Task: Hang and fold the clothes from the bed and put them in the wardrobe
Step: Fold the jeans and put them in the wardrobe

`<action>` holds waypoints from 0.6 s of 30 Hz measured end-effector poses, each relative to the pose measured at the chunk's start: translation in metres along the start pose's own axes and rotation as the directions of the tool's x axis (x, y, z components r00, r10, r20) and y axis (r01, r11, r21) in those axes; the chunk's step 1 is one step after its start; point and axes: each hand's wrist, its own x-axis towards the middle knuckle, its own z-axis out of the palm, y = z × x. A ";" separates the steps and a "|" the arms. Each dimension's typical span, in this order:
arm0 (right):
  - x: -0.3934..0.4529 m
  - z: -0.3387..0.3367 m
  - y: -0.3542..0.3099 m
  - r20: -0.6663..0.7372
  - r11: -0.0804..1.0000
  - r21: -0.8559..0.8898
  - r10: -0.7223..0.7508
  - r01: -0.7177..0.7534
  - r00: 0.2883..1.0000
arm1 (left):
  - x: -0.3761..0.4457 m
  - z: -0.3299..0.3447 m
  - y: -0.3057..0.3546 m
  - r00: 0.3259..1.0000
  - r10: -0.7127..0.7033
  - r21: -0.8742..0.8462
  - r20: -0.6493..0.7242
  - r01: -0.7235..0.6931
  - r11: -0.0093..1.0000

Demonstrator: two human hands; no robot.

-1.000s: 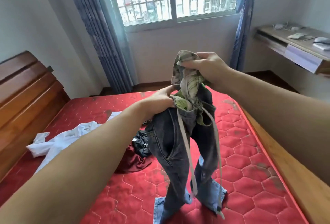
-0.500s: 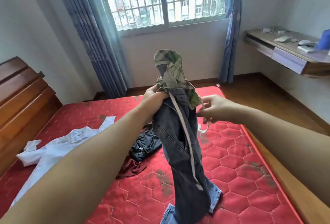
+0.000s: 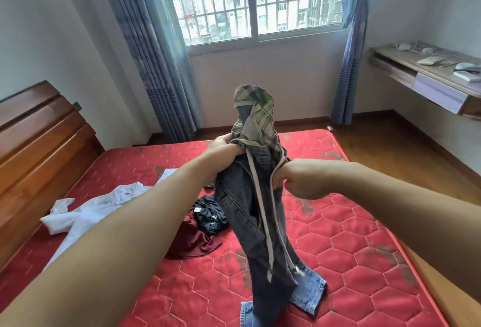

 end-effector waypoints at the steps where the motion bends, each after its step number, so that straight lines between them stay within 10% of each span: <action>1: -0.001 -0.005 0.001 -0.111 0.991 -0.134 -0.016 0.001 0.994 | -0.001 -0.004 0.001 1.000 0.004 0.003 0.020 -0.004 1.000; 4: 0.000 -0.024 0.004 -0.581 0.944 -0.330 -0.174 -0.034 0.795 | -0.002 -0.016 0.007 0.996 0.017 -0.049 0.090 -0.013 0.999; 7: 0.000 -0.049 0.007 -0.708 0.920 -0.376 -0.365 0.115 0.605 | -0.006 -0.026 0.015 0.975 0.016 -0.070 0.222 0.000 0.998; 16: -0.003 -0.129 -0.014 -0.117 0.504 -0.848 -0.480 0.164 0.870 | -0.006 -0.046 0.027 0.902 -0.075 -0.017 0.425 0.091 0.996; 18: 0.007 -0.126 -0.013 -0.157 0.615 -0.765 -0.462 0.189 0.873 | -0.005 -0.045 0.027 0.889 -0.068 0.007 0.453 0.073 0.997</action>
